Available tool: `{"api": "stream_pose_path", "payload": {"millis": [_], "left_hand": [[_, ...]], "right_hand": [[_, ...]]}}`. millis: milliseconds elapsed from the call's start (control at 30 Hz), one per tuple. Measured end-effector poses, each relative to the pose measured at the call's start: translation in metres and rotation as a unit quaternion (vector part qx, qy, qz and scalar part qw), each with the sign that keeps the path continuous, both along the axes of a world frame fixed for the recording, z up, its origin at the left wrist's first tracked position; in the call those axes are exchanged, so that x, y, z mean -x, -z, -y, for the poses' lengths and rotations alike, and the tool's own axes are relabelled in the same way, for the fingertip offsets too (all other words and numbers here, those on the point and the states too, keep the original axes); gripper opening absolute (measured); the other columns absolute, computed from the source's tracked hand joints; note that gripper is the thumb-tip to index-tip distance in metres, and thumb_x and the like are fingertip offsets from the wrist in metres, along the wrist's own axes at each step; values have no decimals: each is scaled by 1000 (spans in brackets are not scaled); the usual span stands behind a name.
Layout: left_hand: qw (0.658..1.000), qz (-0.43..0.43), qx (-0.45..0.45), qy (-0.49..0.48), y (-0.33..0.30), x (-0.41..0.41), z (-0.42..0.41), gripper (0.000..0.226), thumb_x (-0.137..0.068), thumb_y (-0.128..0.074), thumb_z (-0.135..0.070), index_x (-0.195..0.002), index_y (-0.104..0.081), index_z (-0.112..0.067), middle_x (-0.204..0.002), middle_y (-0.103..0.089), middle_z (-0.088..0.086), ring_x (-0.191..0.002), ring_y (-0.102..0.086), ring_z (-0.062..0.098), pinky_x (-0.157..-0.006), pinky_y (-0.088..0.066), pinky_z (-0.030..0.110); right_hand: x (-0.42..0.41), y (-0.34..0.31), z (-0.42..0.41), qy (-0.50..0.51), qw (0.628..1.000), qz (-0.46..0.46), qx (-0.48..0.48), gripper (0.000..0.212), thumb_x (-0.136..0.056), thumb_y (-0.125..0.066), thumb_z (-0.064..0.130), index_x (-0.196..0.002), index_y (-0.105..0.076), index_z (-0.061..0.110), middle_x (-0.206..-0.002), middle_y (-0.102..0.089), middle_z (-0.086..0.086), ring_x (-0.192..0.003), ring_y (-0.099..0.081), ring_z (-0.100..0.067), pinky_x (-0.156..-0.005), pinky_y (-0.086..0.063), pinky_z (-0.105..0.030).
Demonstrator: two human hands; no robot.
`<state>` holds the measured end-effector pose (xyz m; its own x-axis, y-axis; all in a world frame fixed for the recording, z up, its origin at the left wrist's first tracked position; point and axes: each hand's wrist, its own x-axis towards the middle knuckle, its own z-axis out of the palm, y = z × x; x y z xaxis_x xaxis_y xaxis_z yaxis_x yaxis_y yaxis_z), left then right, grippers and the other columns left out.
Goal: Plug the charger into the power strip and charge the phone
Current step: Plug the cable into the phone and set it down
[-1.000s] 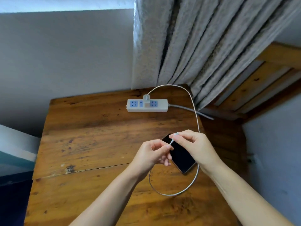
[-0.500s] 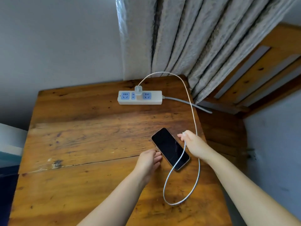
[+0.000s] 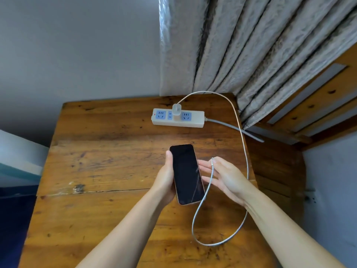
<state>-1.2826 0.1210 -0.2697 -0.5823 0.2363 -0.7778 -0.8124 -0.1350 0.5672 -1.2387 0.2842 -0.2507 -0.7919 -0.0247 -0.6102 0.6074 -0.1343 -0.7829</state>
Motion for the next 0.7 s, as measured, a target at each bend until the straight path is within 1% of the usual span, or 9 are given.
{"api": "stream_pose_path", "payload": {"millis": [67,133,233,267,333,433,533,600,700], "left_hand": [[994,49,-87,-44,-5,10,20,65,-81,-36,-71,-107,-65,-19,-101,-75,12,-91,-71,27,-68,-60,38],[974,86,-202,-53,-13,18,36,70,-82,-36,-71,-119,-59,-16,-113,-69,14,-101,-67,30,-80,-57,45],[939,65,-332,-59,-28,33,53,76,-84,-33,-72,-136,-45,-19,-126,-59,8,-113,-58,28,-95,-46,51],[936,40,-344,-65,-29,38,60,77,-83,-31,-73,-138,-42,-20,-133,-56,7,-118,-56,29,-98,-42,52],[930,4,-358,-78,-32,48,68,79,-82,-27,-75,-139,-42,-22,-139,-53,8,-124,-53,30,-96,-46,54],[929,-18,-357,-99,-36,60,79,79,-80,-29,-76,-134,-49,-21,-135,-57,7,-122,-54,30,-98,-45,54],[935,-49,-324,-133,-38,64,90,76,-82,-31,-74,-132,-51,-20,-132,-60,8,-114,-60,29,-99,-45,54],[933,-68,-316,-159,-41,67,94,74,-83,-32,-72,-133,-50,-20,-129,-61,9,-112,-62,29,-96,-48,53],[926,-87,-325,-169,-42,67,100,75,-84,-28,-72,-127,-55,-17,-126,-64,9,-113,-61,29,-90,-52,52]], "right_hand": [[10,-16,10,11,998,-9,61,23,-100,-36,27,-93,-54,15,-122,-63,0,-108,-63,-13,-85,-54,-29],[22,-31,21,-13,997,-16,74,25,-99,-38,28,-85,-56,18,-113,-69,-2,-104,-67,-17,-81,-58,-32],[35,-45,41,-58,996,-32,61,27,-99,-37,31,-83,-56,21,-107,-70,-6,-99,-69,-21,-78,-60,-37],[37,-48,47,-64,996,-37,45,26,-99,-37,32,-84,-56,21,-102,-71,-7,-95,-71,-22,-74,-60,-36],[39,-49,53,-68,996,-56,-4,24,-98,-38,33,-86,-56,22,-87,-70,-7,-76,-72,-20,-63,-60,-31],[36,-46,60,-90,991,-90,-28,24,-98,-39,32,-90,-60,21,-60,-57,2,-45,-52,-9,-45,-48,-20],[29,-43,78,-143,984,-107,-11,27,-99,-39,30,-93,-63,21,-55,-47,10,-44,-39,-4,-41,-36,-15],[26,-45,90,-191,975,-109,-30,26,-99,-39,30,-96,-64,24,-58,-51,10,-49,-44,-4,-47,-39,-15],[21,-46,104,-204,972,-112,-35,27,-99,-40,27,-94,-66,23,-62,-59,8,-52,-48,-4,-52,-43,-14]]}}
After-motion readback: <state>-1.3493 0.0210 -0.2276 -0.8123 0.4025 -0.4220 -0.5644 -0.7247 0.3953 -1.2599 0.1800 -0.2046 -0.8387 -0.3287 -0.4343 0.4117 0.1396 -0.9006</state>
